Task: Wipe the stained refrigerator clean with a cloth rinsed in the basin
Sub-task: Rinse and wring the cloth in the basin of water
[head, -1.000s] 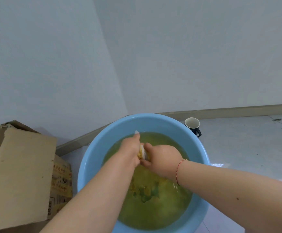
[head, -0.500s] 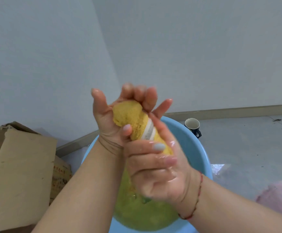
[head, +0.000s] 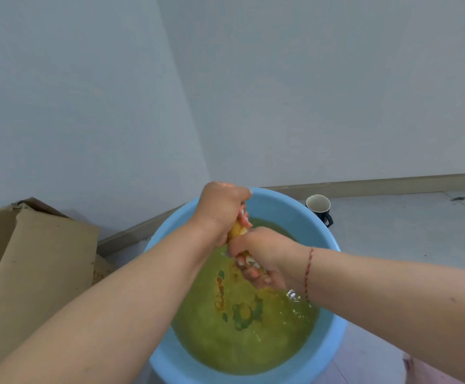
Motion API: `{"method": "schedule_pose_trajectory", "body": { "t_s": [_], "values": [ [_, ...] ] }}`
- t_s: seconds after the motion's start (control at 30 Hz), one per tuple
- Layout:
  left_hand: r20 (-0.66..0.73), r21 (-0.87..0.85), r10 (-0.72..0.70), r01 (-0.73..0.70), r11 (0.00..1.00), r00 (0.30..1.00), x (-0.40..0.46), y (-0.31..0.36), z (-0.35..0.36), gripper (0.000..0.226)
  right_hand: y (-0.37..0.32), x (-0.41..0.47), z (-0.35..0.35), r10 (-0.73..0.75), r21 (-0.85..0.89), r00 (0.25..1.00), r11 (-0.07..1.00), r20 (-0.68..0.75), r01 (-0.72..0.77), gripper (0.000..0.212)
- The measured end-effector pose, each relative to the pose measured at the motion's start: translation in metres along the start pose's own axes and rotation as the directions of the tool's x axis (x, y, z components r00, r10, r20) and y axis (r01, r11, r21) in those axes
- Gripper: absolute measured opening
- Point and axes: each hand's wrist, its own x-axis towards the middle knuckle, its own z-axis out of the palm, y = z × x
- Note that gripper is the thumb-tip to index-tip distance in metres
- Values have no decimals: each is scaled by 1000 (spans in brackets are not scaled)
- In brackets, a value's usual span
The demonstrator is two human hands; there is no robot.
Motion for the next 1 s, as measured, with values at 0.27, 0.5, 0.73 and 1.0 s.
{"method": "schedule_pose_trajectory", "body": {
  "t_s": [0.27,0.5,0.73,1.0],
  "values": [
    [-143,398,6,52,916,990,20,-36,8,22,27,50,6,-4,-186,967,982,-255,-44,14],
    [-226,392,-84,170,904,971,31,-52,13,9,38,72,0,-81,-367,943,929,-322,-45,7],
    [-337,2,-390,415,910,857,44,-47,12,9,30,74,-8,-142,-501,936,865,-323,-42,15],
    [-22,-189,-606,592,783,795,34,16,16,48,-30,25,-44,-209,-578,898,813,-388,-61,46]
  ]
}}
